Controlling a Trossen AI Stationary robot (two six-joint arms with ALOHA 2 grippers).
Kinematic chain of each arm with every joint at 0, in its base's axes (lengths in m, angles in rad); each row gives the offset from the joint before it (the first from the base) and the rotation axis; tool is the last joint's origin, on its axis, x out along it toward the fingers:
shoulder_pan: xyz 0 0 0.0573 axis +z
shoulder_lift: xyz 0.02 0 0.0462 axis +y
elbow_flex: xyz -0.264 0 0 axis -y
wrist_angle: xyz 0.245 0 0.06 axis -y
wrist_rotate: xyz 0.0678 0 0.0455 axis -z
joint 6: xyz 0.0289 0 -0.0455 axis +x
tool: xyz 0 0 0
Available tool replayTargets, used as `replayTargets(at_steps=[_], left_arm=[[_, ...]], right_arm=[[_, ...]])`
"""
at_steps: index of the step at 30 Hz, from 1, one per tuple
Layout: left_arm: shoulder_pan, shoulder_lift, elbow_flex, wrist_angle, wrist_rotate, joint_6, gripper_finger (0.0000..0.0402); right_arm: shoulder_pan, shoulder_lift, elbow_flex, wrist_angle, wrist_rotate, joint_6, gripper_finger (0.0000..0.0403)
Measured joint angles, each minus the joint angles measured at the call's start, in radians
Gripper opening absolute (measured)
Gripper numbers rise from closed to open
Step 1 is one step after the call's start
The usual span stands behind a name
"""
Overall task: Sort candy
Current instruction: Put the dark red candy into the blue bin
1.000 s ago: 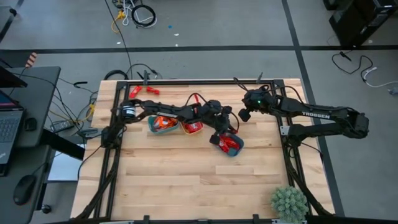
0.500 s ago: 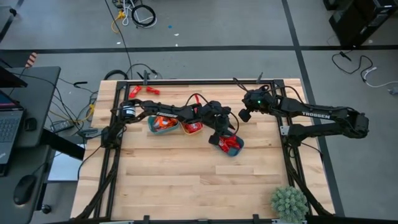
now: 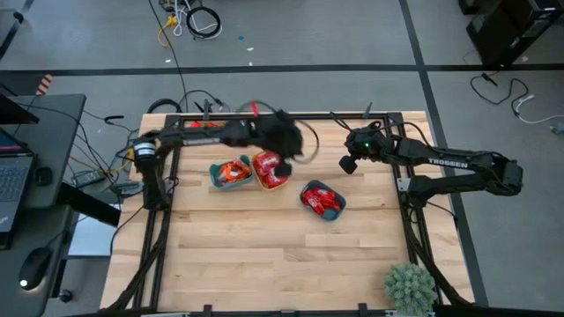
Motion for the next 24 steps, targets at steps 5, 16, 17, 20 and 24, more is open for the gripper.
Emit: replayTargets(at_steps=[5, 16, 17, 20, 24], left_arm=[[0.104, -0.075, -0.039, -0.156, -0.052, -0.059, 0.0002], [0.387, -0.272, -0.403, -0.123, -0.12, -0.052, 0.0001], [0.417, -0.274, -0.429, -0.118, -0.123, -0.042, 0.0001], [0.496, -0.27, -0.483, -0.109, -0.128, -0.04, 0.0001], [0.59, -0.248, -0.494, -0.1, -0.126, -0.039, 0.0]], right_arm=[[0.009, 0.0, 0.0, 0.006, -0.007, 0.003, 0.0], [0.012, 0.0, 0.0, 0.036, -0.03, 0.001, 0.0], [0.013, 0.0, 0.0, 0.035, -0.031, 0.001, 0.0], [0.013, 0.0, 0.0, 0.047, -0.032, 0.003, 0.0], [0.013, 0.0, 0.0, 0.059, -0.034, 0.007, 0.0]])
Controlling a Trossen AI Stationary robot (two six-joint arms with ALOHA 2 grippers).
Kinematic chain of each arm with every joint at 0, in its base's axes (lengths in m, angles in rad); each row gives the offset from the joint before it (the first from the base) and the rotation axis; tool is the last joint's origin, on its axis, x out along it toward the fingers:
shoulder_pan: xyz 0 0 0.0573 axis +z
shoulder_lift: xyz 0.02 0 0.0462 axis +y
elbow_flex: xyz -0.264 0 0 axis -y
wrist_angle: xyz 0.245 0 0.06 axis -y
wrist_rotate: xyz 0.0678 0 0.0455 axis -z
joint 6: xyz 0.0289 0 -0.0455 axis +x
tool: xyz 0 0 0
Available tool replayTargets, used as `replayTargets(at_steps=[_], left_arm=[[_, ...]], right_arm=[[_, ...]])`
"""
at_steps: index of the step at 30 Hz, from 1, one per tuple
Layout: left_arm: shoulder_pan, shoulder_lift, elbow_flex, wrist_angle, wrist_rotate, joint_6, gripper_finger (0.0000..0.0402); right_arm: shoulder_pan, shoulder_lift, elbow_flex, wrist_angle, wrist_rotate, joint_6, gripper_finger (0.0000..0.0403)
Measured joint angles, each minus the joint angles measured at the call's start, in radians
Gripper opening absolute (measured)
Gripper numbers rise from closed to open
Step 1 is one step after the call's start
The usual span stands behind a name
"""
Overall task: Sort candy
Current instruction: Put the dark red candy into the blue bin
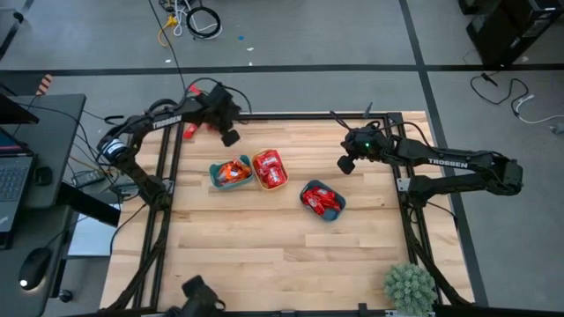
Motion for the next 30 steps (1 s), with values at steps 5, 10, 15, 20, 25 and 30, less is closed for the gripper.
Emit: replayTargets(at_steps=[5, 10, 15, 20, 25, 30], left_arm=[[0.094, 0.021, 0.0, 0.0, -0.009, 0.114, 0.0003], [0.107, 0.033, 0.0, -0.009, -0.036, 0.351, 0.0023], [0.107, 0.083, 0.0, -0.031, -0.064, 0.399, 0.0057], [0.107, 0.173, 0.0, -0.059, -0.133, 0.398, 0.0092], [0.106, 0.242, 0.007, -0.016, -0.162, 0.396, 0.0116], [0.101, 0.255, 0.01, -0.004, -0.199, 0.398, 0.0113]], right_arm=[[0.0, 0.0, 0.0, 0.0, -0.016, -0.004, 0.0], [0.0, 0.0, 0.0, -0.001, -0.022, -0.007, 0.0], [0.0, 0.0, 0.0, -0.001, -0.022, -0.007, 0.0], [0.0, 0.0, 0.0, -0.001, -0.022, -0.007, 0.0], [0.0, 0.0, 0.0, -0.001, -0.022, -0.007, 0.0], [0.0, 0.0, 0.0, -0.002, -0.022, -0.007, 0.0]])
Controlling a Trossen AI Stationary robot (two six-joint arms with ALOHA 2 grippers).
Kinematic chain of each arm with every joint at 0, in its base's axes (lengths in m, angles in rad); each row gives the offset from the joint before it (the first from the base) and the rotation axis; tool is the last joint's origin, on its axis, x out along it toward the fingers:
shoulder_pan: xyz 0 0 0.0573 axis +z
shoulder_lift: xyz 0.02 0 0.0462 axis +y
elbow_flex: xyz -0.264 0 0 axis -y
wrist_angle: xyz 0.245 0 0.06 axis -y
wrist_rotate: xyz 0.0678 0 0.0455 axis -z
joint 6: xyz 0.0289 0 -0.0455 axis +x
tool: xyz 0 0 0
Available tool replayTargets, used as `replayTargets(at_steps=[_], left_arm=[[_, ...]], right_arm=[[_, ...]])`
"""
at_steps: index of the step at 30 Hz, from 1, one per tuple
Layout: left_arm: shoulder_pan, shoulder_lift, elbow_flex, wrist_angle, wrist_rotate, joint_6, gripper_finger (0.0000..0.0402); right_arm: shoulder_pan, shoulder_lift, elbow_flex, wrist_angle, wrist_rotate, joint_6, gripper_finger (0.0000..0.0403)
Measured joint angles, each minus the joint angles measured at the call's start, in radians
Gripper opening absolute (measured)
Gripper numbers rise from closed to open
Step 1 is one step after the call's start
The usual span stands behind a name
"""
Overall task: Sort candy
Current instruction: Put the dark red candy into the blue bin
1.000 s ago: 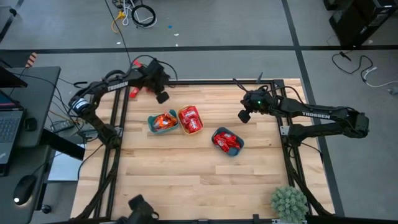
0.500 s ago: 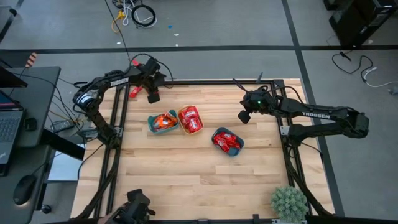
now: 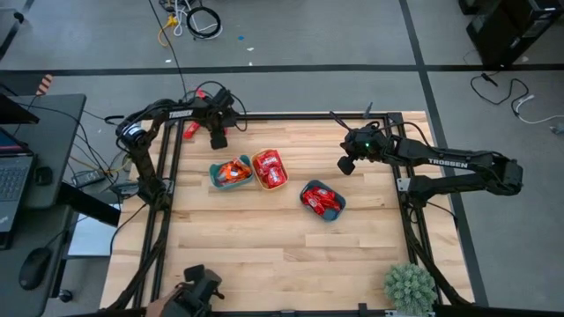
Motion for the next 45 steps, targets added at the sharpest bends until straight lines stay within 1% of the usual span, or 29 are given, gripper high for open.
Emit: replayTargets(at_steps=[3, 7, 8, 14, 19, 23, 28, 30, 31, 32, 36, 38, 41, 45], left_arm=[[0.001, 0.001, 0.004, 0.008, 0.001, 0.004, 0.0088], [0.003, 0.002, 0.008, 0.029, -0.008, 0.018, 0.0021], [0.003, 0.002, 0.01, 0.027, -0.008, 0.018, 0.0012], [-0.014, 0.008, 0.052, -0.014, 0.003, 0.005, 0.0002], [-0.05, 0.008, 0.113, -0.038, 0.084, -0.023, 0.0001], [-0.081, 0.008, 0.144, -0.039, 0.117, -0.035, 0.0001], [-0.114, 0.0, 0.167, -0.042, 0.166, -0.058, 0.0001], [-0.124, -0.01, 0.167, -0.043, 0.166, -0.056, 0.0], [-0.125, -0.014, 0.167, -0.043, 0.153, -0.054, 0.0], [-0.126, -0.017, 0.167, -0.043, 0.116, -0.054, 0.0001], [-0.12, -0.017, 0.167, -0.04, -0.12, -0.076, 0.0007], [-0.114, -0.017, 0.167, -0.04, -0.194, -0.082, 0.0012], [-0.11, -0.017, 0.167, -0.043, -0.245, -0.091, 0.0013], [-0.107, -0.017, 0.168, -0.056, -0.245, -0.175, 0.0003]], right_arm=[[0.0, 0.0, 0.0, 0.0, 0.0, 0.0, 0.0], [0.0, 0.0, 0.0, 0.0, 0.0, -0.001, 0.0], [0.0, 0.0, 0.0, 0.0, 0.0, -0.004, 0.0], [0.0, 0.0, 0.0, 0.0, 0.0, -0.011, 0.0], [0.0, 0.0, 0.0, 0.0, 0.0, -0.017, 0.0], [0.002, 0.0, 0.0, 0.0, -0.001, -0.019, 0.0], [0.003, 0.0, 0.0, 0.0, -0.028, -0.019, 0.0], [0.006, 0.0, 0.0, 0.0, -0.029, -0.019, 0.0], [0.008, 0.0, 0.0, 0.0, -0.029, -0.019, 0.0], [0.011, 0.0, 0.0, 0.001, -0.029, -0.019, 0.0], [0.023, 0.0, 0.0, 0.01, -0.029, -0.019, 0.0], [0.029, 0.0, 0.0, 0.019, -0.029, -0.019, 0.0], [0.035, 0.0, 0.0, 0.031, -0.029, -0.019, 0.0], [0.037, 0.0, 0.0, 0.038, -0.029, -0.019, 0.0]])
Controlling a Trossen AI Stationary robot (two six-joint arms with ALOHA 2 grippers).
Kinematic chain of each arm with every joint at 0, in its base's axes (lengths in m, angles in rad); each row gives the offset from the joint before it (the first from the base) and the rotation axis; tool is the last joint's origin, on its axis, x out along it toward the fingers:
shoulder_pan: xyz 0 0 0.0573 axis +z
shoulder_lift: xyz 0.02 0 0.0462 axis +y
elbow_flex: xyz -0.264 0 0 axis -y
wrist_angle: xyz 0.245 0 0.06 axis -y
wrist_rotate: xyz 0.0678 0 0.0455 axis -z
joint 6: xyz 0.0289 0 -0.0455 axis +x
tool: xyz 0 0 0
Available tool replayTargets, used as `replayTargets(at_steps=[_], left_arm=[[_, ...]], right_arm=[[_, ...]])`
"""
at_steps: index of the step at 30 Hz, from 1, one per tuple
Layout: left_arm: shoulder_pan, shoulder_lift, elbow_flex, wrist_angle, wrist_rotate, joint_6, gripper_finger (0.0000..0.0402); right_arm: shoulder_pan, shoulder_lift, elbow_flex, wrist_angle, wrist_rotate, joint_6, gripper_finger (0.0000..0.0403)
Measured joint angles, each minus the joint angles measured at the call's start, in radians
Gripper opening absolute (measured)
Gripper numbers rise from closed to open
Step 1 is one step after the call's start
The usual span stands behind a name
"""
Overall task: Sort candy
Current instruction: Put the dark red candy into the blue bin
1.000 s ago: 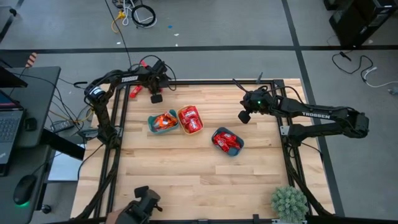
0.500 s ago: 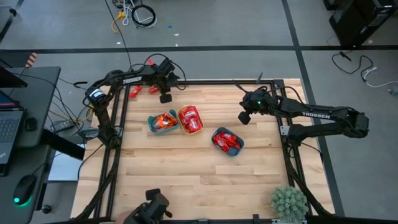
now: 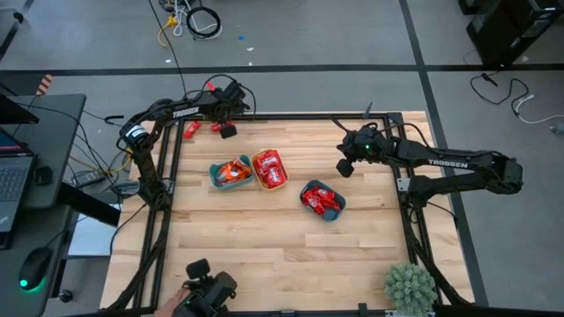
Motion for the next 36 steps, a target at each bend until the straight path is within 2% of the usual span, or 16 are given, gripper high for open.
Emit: replayTargets(at_steps=[5, 12, 15, 18, 21, 32, 36], left_arm=[[0.0, 0.0, 0.0, -0.044, 0.023, -0.057, 0.0027], [0.036, -0.001, 0.0, -0.073, 0.073, -0.138, 0.0129], [0.076, 0.0, 0.0, -0.072, 0.161, -0.141, 0.0173], [0.118, 0.007, 0.0, -0.066, 0.261, -0.139, 0.0199], [0.157, 0.02, 0.0, -0.063, 0.318, -0.138, 0.0205], [0.196, 0.111, 0.004, -0.061, 0.365, -0.115, 0.0201], [0.189, 0.11, 0.004, -0.064, 0.368, -0.116, 0.0164]], right_arm=[[0.0, 0.0, 0.0, 0.0, 0.0, 0.0, 0.0], [0.0, 0.0, 0.0, 0.003, -0.015, -0.007, 0.0], [0.0, 0.0, 0.0, 0.004, -0.015, -0.007, 0.0], [0.0, 0.0, 0.0, 0.006, -0.015, -0.007, 0.0], [0.0, 0.0, 0.0, 0.007, -0.015, -0.007, 0.0], [0.0, 0.0, 0.0, 0.007, -0.016, -0.004, 0.0], [0.0, 0.0, 0.0, 0.007, -0.016, -0.004, 0.0]])
